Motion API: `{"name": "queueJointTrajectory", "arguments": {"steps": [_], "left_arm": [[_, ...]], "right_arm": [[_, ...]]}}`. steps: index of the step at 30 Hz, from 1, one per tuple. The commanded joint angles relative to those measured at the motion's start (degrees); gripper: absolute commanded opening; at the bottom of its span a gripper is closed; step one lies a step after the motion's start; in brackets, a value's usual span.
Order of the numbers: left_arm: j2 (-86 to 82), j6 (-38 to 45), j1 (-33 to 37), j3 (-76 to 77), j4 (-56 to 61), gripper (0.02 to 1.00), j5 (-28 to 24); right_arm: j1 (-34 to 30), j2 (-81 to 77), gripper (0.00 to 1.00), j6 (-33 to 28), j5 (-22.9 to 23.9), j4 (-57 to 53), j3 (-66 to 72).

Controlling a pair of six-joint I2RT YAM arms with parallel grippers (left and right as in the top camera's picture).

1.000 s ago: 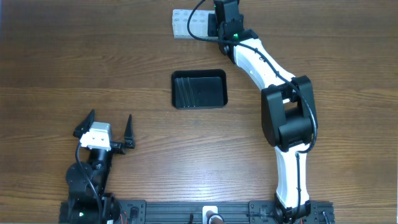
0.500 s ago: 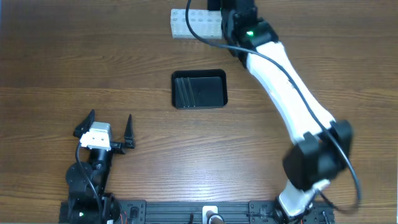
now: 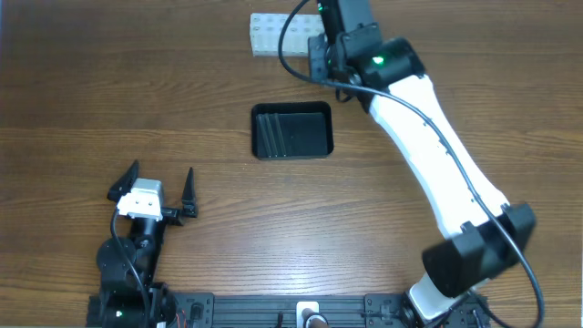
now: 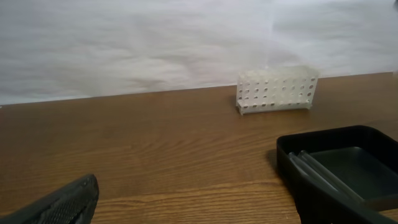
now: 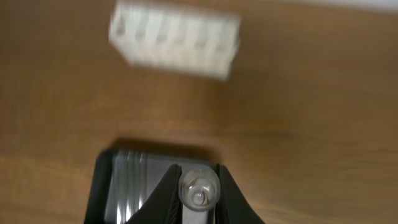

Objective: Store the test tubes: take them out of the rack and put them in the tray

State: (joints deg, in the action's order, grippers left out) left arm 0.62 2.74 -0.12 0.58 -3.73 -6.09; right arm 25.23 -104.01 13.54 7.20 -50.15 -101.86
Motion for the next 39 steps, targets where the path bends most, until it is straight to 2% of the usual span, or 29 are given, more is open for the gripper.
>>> {"name": "queueJointTrajectory", "arguments": {"steps": [1,12,35,39], "left_arm": [[-0.3,-0.6,0.4,-0.2,-0.2,1.0,-0.9],[-0.3,-0.6,0.4,-0.2,-0.2,0.998,-0.9],[-0.3,-0.6,0.4,-0.2,-0.2,0.998,-0.9],[-0.3,-0.6,0.4,-0.2,-0.2,1.0,-0.9]], "right_arm": [[0.1,-6.2,0.11,1.4,-10.9,-0.9,0.5],[0.8,-17.4,0.095,2.3,-17.3,-0.5,0.5],[1.3,-25.3,0.145,2.3,-17.9,-0.3,0.6],[1.3,-25.4,0.209,2.3,-17.9,-0.1,0.6]]}}
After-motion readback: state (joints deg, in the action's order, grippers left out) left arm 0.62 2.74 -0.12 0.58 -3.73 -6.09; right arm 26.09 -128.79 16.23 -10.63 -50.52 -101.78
